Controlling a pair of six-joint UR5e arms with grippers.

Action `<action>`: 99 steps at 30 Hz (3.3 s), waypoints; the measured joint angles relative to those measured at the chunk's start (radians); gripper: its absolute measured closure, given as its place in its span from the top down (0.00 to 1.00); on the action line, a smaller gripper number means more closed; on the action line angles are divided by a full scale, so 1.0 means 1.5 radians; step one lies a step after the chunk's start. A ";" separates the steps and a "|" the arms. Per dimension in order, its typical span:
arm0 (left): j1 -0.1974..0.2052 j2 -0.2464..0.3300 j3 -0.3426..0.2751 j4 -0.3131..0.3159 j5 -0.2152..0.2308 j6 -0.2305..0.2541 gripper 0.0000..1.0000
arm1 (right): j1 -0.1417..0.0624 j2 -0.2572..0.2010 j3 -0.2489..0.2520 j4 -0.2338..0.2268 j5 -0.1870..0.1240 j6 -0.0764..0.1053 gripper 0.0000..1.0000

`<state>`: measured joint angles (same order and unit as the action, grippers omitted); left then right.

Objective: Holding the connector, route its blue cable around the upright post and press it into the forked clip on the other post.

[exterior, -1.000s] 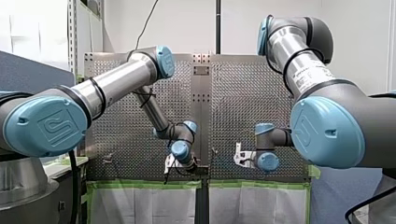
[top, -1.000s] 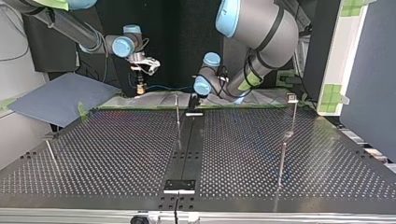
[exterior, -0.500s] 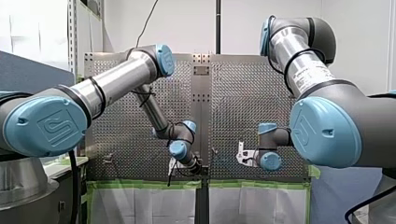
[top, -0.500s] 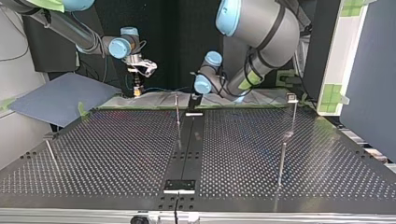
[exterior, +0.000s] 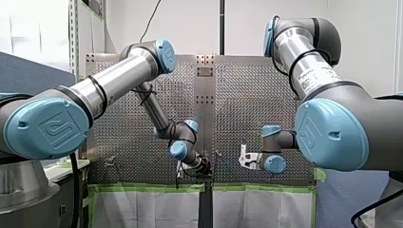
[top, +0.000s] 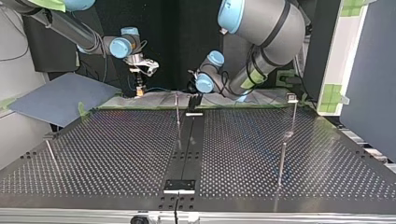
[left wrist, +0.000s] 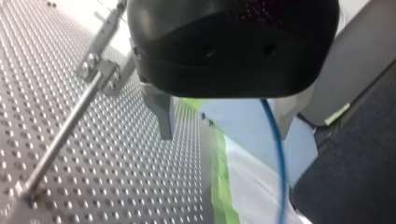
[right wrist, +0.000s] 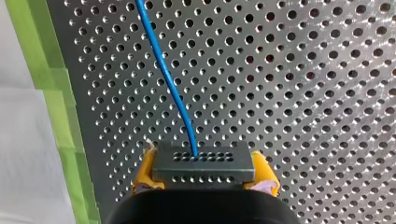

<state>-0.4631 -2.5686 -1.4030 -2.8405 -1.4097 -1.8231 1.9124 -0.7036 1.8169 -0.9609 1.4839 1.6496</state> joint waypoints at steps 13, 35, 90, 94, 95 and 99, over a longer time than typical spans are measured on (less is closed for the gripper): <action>-0.001 0.034 -0.004 0.004 -0.021 0.001 1.00 | 0.003 0.000 -0.004 0.002 -0.032 0.003 0.00; -0.034 0.036 -0.055 0.100 -0.168 0.001 1.00 | -0.005 0.001 -0.010 0.014 -0.107 0.020 0.00; -0.172 0.034 -0.055 0.231 -0.548 0.045 1.00 | -0.023 0.001 -0.027 0.055 -0.152 0.017 0.00; -0.170 0.034 -0.055 0.231 -0.559 0.046 1.00 | -0.023 0.001 -0.027 0.057 -0.153 0.017 0.00; -0.170 0.034 -0.055 0.232 -0.559 0.046 1.00 | -0.023 0.001 -0.027 0.057 -0.153 0.017 0.00; -0.170 0.034 -0.055 0.234 -0.555 0.046 1.00 | -0.023 0.001 -0.027 0.058 -0.153 0.017 0.00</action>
<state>-0.7180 -2.5172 -1.4857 -2.4899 -2.2417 -1.7543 1.8781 -0.7020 1.7770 -0.8746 1.2550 1.6756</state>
